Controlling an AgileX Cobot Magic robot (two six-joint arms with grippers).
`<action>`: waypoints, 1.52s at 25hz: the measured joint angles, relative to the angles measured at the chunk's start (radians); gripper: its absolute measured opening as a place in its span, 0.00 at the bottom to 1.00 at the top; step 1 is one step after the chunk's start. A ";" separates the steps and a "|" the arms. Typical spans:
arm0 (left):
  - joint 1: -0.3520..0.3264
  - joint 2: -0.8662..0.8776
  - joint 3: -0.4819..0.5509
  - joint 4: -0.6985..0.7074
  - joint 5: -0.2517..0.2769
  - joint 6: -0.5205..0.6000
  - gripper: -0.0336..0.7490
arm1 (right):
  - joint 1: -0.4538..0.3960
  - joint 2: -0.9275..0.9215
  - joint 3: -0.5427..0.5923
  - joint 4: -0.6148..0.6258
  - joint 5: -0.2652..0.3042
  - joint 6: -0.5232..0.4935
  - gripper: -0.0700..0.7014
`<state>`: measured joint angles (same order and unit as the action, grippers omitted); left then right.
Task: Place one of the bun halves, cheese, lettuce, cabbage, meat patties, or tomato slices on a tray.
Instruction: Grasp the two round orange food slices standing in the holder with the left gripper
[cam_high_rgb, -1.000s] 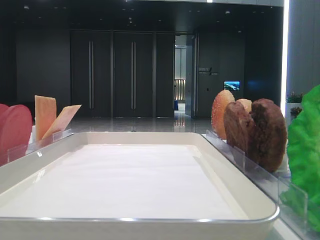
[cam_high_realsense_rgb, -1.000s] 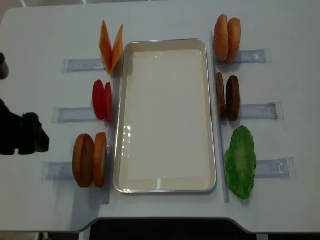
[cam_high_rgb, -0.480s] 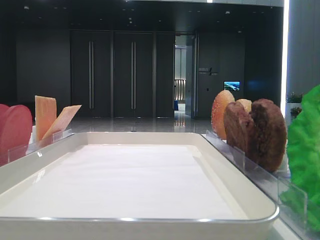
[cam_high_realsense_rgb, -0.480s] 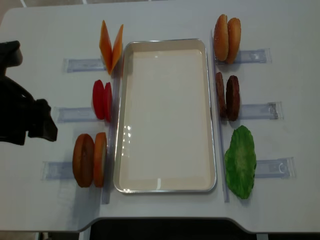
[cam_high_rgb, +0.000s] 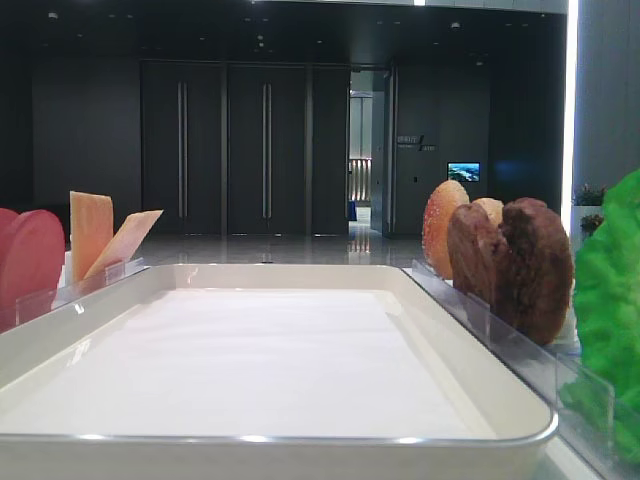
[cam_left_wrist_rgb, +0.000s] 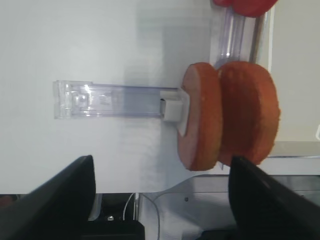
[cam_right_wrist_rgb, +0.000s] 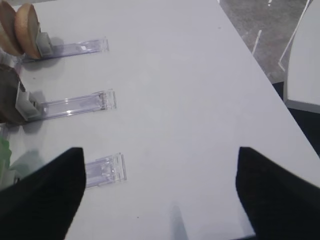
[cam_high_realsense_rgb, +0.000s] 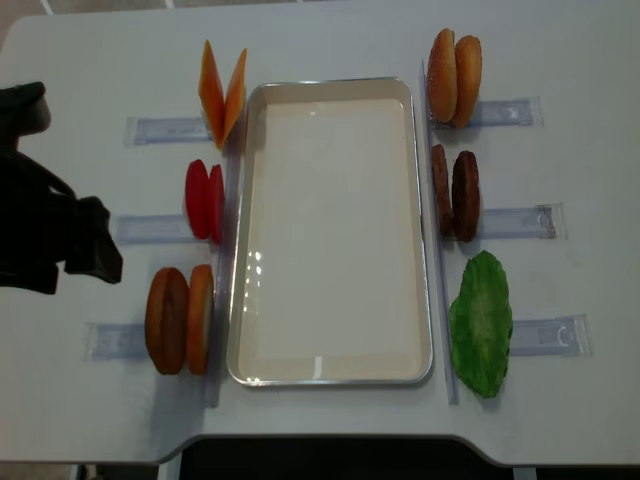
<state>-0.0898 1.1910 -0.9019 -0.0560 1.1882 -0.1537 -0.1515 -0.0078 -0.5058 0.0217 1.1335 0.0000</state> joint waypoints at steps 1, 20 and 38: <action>-0.029 0.000 -0.004 0.002 0.000 -0.033 0.86 | 0.000 0.000 0.000 0.000 0.000 0.000 0.84; -0.436 0.155 -0.049 0.047 -0.079 -0.367 0.86 | 0.000 0.000 0.000 0.000 0.000 0.000 0.84; -0.436 0.251 -0.054 0.064 -0.135 -0.374 0.86 | 0.000 0.000 0.000 0.000 0.000 0.000 0.84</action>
<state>-0.5259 1.4417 -0.9554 0.0078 1.0532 -0.5281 -0.1515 -0.0078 -0.5058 0.0217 1.1335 0.0000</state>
